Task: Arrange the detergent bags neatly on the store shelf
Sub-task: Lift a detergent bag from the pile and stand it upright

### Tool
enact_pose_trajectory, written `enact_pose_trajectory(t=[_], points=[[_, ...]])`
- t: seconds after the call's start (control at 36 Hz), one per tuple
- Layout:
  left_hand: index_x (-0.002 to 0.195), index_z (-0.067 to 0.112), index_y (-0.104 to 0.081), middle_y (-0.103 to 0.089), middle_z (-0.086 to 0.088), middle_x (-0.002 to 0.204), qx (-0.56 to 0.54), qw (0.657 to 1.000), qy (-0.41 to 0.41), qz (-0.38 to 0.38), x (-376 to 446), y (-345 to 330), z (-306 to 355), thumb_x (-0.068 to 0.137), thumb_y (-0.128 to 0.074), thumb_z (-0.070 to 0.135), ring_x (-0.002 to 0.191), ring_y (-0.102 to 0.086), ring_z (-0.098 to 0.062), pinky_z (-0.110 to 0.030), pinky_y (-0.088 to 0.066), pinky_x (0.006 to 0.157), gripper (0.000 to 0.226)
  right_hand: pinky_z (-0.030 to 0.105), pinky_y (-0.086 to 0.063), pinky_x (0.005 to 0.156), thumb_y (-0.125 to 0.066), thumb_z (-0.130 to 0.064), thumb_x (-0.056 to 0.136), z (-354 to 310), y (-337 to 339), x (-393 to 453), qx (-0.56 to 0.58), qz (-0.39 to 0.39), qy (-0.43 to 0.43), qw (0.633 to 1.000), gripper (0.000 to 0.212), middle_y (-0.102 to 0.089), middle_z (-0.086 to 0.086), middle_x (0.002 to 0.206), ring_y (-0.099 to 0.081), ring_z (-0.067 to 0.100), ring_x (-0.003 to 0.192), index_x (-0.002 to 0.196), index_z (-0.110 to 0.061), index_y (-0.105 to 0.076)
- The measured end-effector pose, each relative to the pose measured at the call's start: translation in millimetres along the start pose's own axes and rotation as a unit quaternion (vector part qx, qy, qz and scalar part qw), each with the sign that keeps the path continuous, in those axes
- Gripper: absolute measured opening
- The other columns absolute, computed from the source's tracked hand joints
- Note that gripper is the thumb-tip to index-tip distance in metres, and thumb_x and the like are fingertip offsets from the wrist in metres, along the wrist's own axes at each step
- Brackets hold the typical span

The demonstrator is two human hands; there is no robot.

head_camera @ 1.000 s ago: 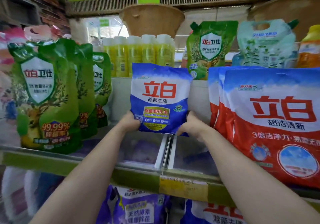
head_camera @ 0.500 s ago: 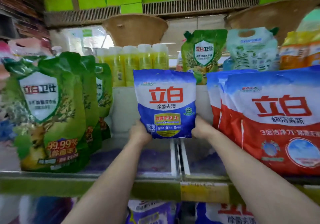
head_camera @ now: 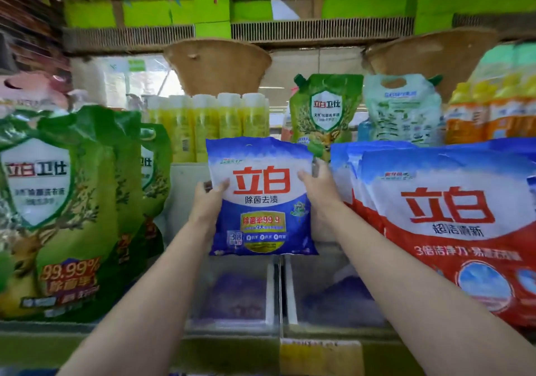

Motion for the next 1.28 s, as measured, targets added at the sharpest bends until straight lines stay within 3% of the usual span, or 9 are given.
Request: enact_pose_trajectory(t=[0.14, 0.39, 0.61, 0.75, 0.86, 0.97, 1.06, 1.19, 1.28], points=[[0.105, 0.013, -0.055, -0.065, -0.01, 0.098, -0.024, 0.998, -0.053, -0.016, 10, -6, 39, 0.092, -0.058, 0.022, 0.065, -0.066, -0.015, -0.037, -0.057, 0.066, 0.016, 0.047, -0.048, 0.09, -0.052, -0.031, 0.094, -41, 12, 2, 0.001, 0.034, 0.055, 0.998, 0.009, -0.061, 0.004, 0.101, -0.061, 0.028, 0.1, 0.098, -0.026, -0.057], [0.079, 0.014, -0.06, -0.065, -0.004, 0.079, 0.007, 0.994, -0.112, -0.016, 5, -5, 91, 0.087, -0.063, 0.004, 0.047, -0.065, -0.006, -0.026, -0.057, 0.049, 0.013, 0.034, -0.039, 0.065, -0.049, -0.036, 0.096, -76, 25, 10, 0.011, 0.042, 0.102, 0.994, 0.049, -0.06, 0.026, 0.085, -0.054, 0.028, 0.076, 0.095, 0.012, -0.06], [0.09, 0.008, -0.059, -0.064, -0.006, 0.086, 0.048, 0.987, -0.156, -0.008, 9, -14, 145, 0.089, -0.062, 0.01, 0.064, -0.059, -0.012, -0.017, -0.053, 0.048, 0.004, 0.04, -0.051, 0.083, -0.054, -0.024, 0.093, -97, 26, 30, 0.119, 0.021, 0.066, 0.99, 0.024, -0.068, 0.013, 0.096, -0.065, 0.029, 0.093, 0.08, -0.01, -0.067], [0.072, 0.017, -0.051, -0.064, 0.009, 0.049, 0.027, 0.989, -0.143, 0.018, 10, -5, 140, 0.089, -0.062, 0.007, 0.053, -0.063, -0.01, -0.021, -0.053, 0.051, 0.022, 0.024, -0.049, 0.07, -0.053, -0.014, 0.094, -98, 21, 30, 0.159, -0.007, 0.073, 0.985, 0.016, -0.066, 0.005, 0.087, -0.064, 0.012, 0.076, 0.086, -0.01, -0.066], [0.09, 0.01, -0.061, -0.065, -0.011, 0.094, 0.132, 0.979, -0.148, 0.045, 19, 8, 133, 0.086, -0.067, 0.013, 0.091, -0.058, -0.023, -0.037, -0.052, 0.084, 0.008, 0.014, -0.049, 0.057, -0.05, -0.013, 0.096, -95, 19, 27, 0.089, -0.013, 0.093, 0.992, 0.018, -0.061, 0.004, 0.081, -0.057, 0.014, 0.069, 0.093, -0.002, -0.064], [0.109, 0.005, -0.067, -0.066, -0.013, 0.113, 0.217, 0.966, -0.135, 0.043, 27, 10, 123, 0.086, -0.067, 0.018, 0.102, -0.059, -0.025, -0.036, -0.047, 0.094, 0.026, 0.037, -0.042, 0.058, -0.052, -0.031, 0.095, -79, 23, 28, -0.009, -0.003, 0.096, 0.995, 0.041, -0.057, 0.018, 0.069, -0.05, 0.027, 0.058, 0.086, 0.008, -0.06], [0.107, 0.005, -0.068, -0.066, -0.011, 0.109, 0.252, 0.956, -0.138, 0.05, 35, 10, 122, 0.086, -0.067, 0.016, 0.09, -0.056, -0.019, -0.032, -0.047, 0.084, 0.024, 0.028, -0.023, 0.048, -0.051, -0.035, 0.095, -71, 23, 30, -0.04, -0.001, 0.079, 0.996, 0.038, -0.035, 0.003, 0.052, -0.035, 0.009, 0.037, 0.08, -0.001, -0.059], [0.115, 0.001, -0.063, -0.064, -0.014, 0.101, 0.218, 0.966, -0.119, 0.064, 48, 9, 118, 0.088, -0.065, 0.017, 0.038, -0.055, -0.005, -0.014, -0.042, 0.035, 0.031, 0.026, -0.023, 0.045, -0.051, -0.032, 0.095, -73, 20, 37, 0.003, 0.014, 0.074, 0.997, 0.047, -0.031, 0.003, 0.048, -0.028, 0.018, 0.042, 0.054, -0.015, -0.036], [0.11, -0.003, -0.06, -0.06, -0.02, 0.113, 0.179, 0.979, -0.075, 0.066, 53, 9, 100, 0.09, -0.061, 0.007, 0.033, -0.058, -0.008, -0.02, -0.051, 0.038, 0.023, 0.019, -0.037, 0.038, -0.051, -0.027, 0.096, -60, 17, 36, 0.014, 0.028, 0.038, 0.999, 0.041, -0.045, 0.006, 0.051, -0.048, 0.013, 0.032, 0.059, -0.012, -0.044]])
Point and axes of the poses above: each hand's wrist, its own x-axis towards the middle knuckle, its own y-axis out of the back of the hand, z = x × y, the point moved 10 cm from there along x, towards the middle knuckle
